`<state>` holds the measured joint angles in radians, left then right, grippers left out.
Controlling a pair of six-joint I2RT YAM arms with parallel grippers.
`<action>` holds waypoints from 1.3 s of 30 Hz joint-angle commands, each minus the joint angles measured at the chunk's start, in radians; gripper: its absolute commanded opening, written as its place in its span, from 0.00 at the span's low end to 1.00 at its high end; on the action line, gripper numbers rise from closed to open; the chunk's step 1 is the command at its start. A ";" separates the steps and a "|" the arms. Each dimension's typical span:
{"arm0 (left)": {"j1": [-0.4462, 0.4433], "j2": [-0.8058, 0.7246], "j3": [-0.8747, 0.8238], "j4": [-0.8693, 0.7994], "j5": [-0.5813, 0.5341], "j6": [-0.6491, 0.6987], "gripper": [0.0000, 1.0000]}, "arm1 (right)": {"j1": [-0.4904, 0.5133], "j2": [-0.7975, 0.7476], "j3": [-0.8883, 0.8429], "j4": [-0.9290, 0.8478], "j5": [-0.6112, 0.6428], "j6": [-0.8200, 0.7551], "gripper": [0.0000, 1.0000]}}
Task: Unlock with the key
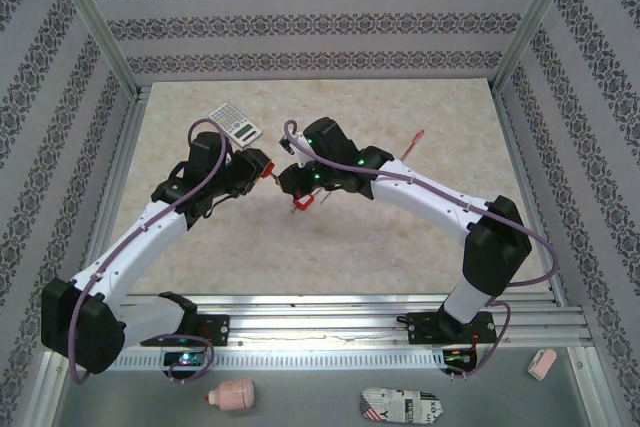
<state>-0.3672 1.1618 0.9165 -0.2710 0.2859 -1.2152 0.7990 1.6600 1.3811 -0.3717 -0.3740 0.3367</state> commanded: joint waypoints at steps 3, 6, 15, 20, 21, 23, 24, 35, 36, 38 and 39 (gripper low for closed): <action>-0.026 -0.006 -0.021 0.080 0.045 -0.034 0.00 | 0.018 0.012 0.030 0.079 0.020 0.003 0.00; -0.024 0.001 0.003 0.101 0.043 -0.034 0.00 | 0.034 0.014 0.017 0.078 0.027 -0.002 0.00; -0.019 0.024 0.048 0.074 0.044 0.003 0.00 | 0.037 0.001 -0.001 0.080 0.043 -0.001 0.00; -0.030 0.019 0.020 0.076 0.061 0.005 0.00 | 0.030 0.001 0.011 0.079 0.067 -0.001 0.00; -0.032 0.016 0.010 0.083 0.062 0.002 0.00 | 0.027 -0.001 0.012 0.084 0.073 0.002 0.00; -0.037 0.009 -0.015 0.090 0.063 -0.002 0.00 | 0.019 -0.007 0.012 0.100 0.089 0.017 0.00; -0.039 0.006 -0.024 0.092 0.067 -0.003 0.00 | 0.015 -0.011 0.009 0.108 0.100 0.024 0.00; -0.045 0.016 -0.078 0.155 0.078 -0.034 0.00 | -0.013 -0.104 -0.099 0.296 0.207 0.113 0.00; -0.045 0.017 -0.079 0.157 0.077 -0.035 0.00 | -0.016 -0.110 -0.106 0.302 0.211 0.117 0.00; -0.047 0.022 -0.078 0.170 0.082 -0.041 0.00 | -0.028 -0.114 -0.122 0.319 0.207 0.128 0.00; -0.048 0.025 -0.076 0.171 0.086 -0.041 0.00 | -0.033 -0.114 -0.126 0.327 0.199 0.132 0.00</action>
<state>-0.3916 1.1831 0.8486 -0.0841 0.3172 -1.2499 0.7994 1.5921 1.2621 -0.2058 -0.2367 0.4351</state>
